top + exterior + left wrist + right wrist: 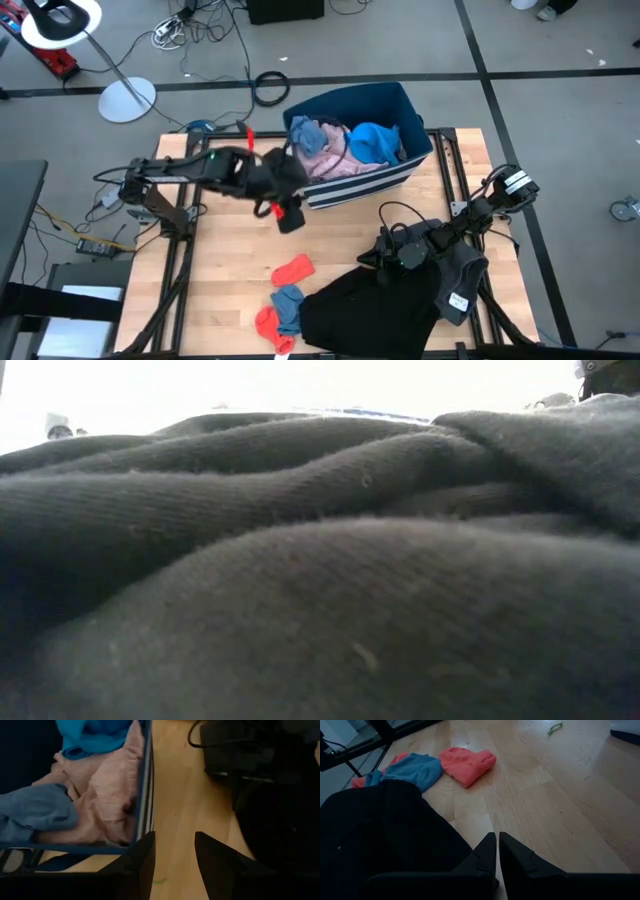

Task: Sort clothes
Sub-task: Put the top orange sock in the blue laundry bin organizer

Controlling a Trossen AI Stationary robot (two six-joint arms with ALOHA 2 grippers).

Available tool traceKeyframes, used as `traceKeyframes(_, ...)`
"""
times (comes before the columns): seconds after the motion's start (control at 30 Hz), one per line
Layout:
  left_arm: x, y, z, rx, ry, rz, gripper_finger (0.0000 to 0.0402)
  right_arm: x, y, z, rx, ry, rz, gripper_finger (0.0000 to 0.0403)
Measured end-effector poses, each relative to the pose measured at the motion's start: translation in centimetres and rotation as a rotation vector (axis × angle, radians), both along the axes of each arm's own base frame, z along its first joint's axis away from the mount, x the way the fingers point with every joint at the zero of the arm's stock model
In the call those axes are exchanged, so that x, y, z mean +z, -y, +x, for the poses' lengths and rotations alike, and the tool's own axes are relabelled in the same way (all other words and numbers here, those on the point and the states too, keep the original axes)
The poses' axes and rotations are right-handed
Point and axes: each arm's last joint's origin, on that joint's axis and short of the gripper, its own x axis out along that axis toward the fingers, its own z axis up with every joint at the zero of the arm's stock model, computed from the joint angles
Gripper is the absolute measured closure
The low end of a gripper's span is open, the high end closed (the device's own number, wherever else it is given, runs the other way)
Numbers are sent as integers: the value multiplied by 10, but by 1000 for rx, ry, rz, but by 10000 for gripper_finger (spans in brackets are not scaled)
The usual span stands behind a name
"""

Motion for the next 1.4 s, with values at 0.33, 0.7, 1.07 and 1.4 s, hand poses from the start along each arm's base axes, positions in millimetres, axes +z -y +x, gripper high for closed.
traceKeyframes(0.33, -19, 42, -15, -39, -83, 60, 289, 0, 0, 0, 0, -2, -1, 379)
traceKeyframes(0.7, -109, 49, -54, -45, 31, -77, 312, 0, 0, 0, 0, 2, 4, 379)
traceKeyframes(1.07, -203, 49, -60, -61, 141, -248, 312, 0, 0, 0, -6, 2, 18, 379)
traceKeyframes(1.4, -251, 54, -52, -15, 157, -375, 312, 0, 1, 0, -16, -1, 23, 379)
